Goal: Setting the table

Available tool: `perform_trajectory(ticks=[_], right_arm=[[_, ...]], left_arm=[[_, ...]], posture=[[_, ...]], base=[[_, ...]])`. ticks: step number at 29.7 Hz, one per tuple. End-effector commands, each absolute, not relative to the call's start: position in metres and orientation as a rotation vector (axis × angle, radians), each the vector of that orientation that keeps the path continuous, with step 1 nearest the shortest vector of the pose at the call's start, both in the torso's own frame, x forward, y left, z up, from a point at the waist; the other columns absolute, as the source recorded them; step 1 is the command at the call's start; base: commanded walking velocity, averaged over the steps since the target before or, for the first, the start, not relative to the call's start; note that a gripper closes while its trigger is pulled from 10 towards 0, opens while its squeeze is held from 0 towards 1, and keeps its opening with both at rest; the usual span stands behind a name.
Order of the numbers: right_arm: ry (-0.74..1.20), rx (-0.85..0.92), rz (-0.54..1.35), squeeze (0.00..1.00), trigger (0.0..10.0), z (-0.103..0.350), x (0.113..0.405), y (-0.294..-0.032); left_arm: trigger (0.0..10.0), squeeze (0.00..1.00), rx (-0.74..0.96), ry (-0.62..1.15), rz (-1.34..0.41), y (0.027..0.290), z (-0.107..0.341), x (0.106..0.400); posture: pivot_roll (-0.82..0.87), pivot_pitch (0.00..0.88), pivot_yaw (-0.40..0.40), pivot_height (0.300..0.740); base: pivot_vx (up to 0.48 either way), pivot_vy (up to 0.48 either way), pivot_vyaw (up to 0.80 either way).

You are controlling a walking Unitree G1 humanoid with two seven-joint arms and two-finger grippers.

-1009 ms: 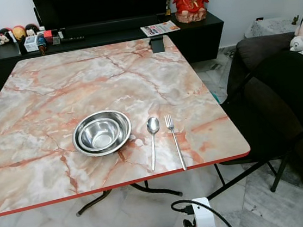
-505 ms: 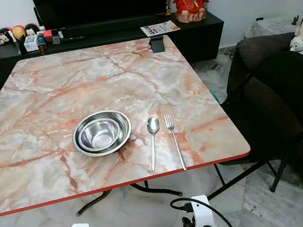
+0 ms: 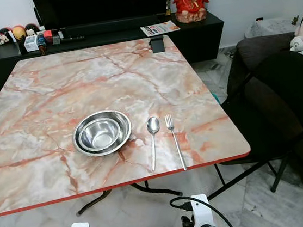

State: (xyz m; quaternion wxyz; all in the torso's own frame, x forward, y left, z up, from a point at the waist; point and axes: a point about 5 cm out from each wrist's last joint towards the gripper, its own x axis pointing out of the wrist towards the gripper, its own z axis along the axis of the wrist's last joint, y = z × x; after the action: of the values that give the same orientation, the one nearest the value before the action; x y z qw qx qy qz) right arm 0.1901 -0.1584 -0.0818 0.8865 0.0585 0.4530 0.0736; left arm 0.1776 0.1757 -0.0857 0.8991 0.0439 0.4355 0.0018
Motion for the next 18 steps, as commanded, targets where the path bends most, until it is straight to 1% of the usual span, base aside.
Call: perform_trajectory(ticks=[1, 18], right_arm=[[0.928, 0.138, 0.157, 0.0, 10.0, -0.0796, 0.1948, -0.154], [0.92, 0.119, 0.171, 0.0, 10.0, -0.0792, 0.1952, -0.1538]], left_arm=[[10.0, 0.0, 0.094, 0.931, 0.028, 0.1822, -0.0877, 0.1733], [10.0, 0.0, 0.104, 0.939, 0.019, 0.1813, -0.0885, 0.1718]], posture=[[-0.03, 0.0, -0.005, 0.74], [-0.03, 0.0, -0.003, 0.74]], base=[[0.0, 0.48, 0.0], [0.0, 0.48, 0.0]])
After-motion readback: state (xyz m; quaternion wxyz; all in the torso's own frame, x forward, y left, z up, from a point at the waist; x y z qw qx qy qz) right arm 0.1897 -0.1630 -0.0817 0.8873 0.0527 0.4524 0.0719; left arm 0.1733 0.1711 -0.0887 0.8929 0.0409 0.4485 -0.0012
